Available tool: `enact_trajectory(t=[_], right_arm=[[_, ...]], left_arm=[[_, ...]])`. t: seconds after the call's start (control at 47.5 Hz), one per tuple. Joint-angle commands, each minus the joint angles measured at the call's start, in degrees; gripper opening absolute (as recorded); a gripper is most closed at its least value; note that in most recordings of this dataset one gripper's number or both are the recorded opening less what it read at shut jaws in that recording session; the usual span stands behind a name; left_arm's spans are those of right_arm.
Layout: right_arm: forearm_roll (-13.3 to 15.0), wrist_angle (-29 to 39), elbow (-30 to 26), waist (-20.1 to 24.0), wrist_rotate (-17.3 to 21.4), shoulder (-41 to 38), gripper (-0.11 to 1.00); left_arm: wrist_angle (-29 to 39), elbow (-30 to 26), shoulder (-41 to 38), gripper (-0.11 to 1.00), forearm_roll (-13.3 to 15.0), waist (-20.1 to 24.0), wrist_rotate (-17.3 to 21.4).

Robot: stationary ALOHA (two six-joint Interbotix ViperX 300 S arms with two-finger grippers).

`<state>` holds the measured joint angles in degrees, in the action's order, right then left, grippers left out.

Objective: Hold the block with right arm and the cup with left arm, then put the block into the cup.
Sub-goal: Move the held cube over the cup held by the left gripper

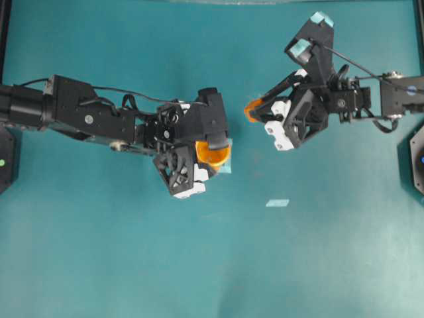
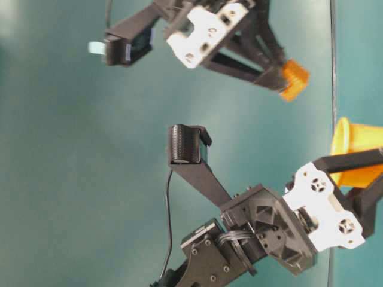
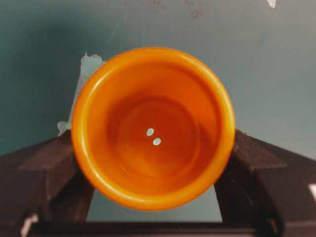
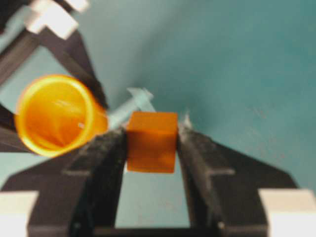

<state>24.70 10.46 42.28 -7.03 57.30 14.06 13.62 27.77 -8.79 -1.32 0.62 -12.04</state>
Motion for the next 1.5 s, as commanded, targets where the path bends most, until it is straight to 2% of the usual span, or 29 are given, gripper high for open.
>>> enact_trajectory(t=[0.0,0.19,0.569,0.864,1.138,1.285,1.475], right_arm=[[0.88,-1.49,-2.20,0.97,-0.09,1.41,0.40],[0.88,-2.37,-3.34,2.20,-0.09,0.97,0.40],[0.97,-4.22,-6.50,3.34,-0.09,-1.85,0.40],[0.97,-0.62,-10.90,3.34,-0.26,-6.24,0.40],[1.05,0.62,-10.99,3.87,-0.62,-6.42,0.41],[0.97,0.62,-10.99,4.48,-0.62,-6.42,0.52],[0.97,0.79,-10.99,4.75,-0.62,-6.42,0.52]], left_arm=[[-1.76,-0.53,1.58,0.66,-0.18,0.62,0.09],[-4.22,-0.88,1.41,0.66,-0.18,1.67,0.09],[-4.48,-1.14,1.23,0.64,-0.18,2.64,0.18],[-4.48,-1.14,1.23,0.64,-0.18,2.64,0.18],[-4.57,-1.14,1.23,0.64,-0.18,2.72,0.18],[-4.57,-1.14,1.23,0.64,-0.18,2.64,0.18],[-5.10,-1.14,1.32,0.64,-0.18,2.64,0.26]])
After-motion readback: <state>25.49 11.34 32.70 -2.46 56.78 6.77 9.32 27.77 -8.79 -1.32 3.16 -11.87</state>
